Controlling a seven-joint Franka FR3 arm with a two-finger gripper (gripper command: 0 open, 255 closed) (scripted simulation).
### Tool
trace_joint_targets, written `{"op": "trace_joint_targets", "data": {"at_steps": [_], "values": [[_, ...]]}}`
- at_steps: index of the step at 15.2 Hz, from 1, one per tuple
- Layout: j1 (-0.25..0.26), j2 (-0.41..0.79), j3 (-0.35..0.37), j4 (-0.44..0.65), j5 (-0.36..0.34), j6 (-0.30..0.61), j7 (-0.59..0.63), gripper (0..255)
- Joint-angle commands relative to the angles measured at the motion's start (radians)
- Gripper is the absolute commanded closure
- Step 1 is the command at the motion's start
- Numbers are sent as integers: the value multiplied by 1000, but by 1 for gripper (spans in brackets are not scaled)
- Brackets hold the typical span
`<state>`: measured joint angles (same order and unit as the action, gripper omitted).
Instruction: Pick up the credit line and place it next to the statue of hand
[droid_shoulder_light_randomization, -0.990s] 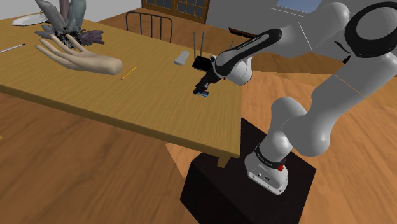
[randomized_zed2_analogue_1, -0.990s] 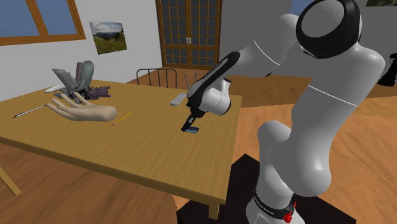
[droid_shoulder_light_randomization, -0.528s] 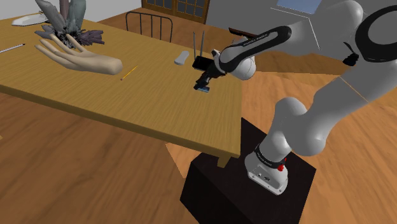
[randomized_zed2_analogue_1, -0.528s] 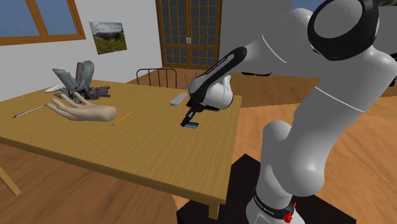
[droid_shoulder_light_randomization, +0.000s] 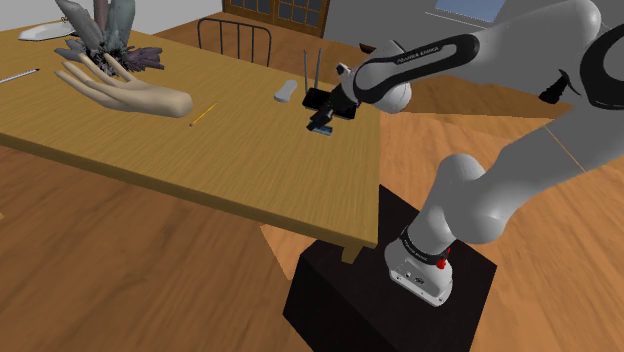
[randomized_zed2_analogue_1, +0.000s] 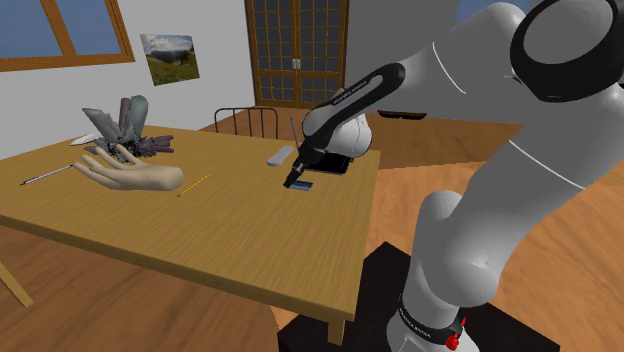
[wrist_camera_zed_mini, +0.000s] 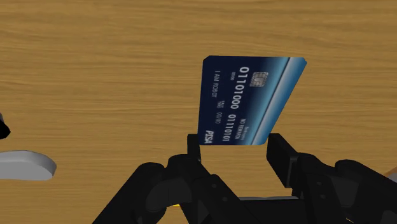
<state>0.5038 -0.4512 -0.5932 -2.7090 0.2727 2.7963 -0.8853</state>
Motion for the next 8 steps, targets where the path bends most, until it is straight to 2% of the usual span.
{"op": "trace_joint_targets", "data": {"at_steps": [1, 8], "values": [[-25, -15, 23, 12, -20, -30, 22, 255], [-90, -68, 89, 60, -76, -136, 92, 255]]}}
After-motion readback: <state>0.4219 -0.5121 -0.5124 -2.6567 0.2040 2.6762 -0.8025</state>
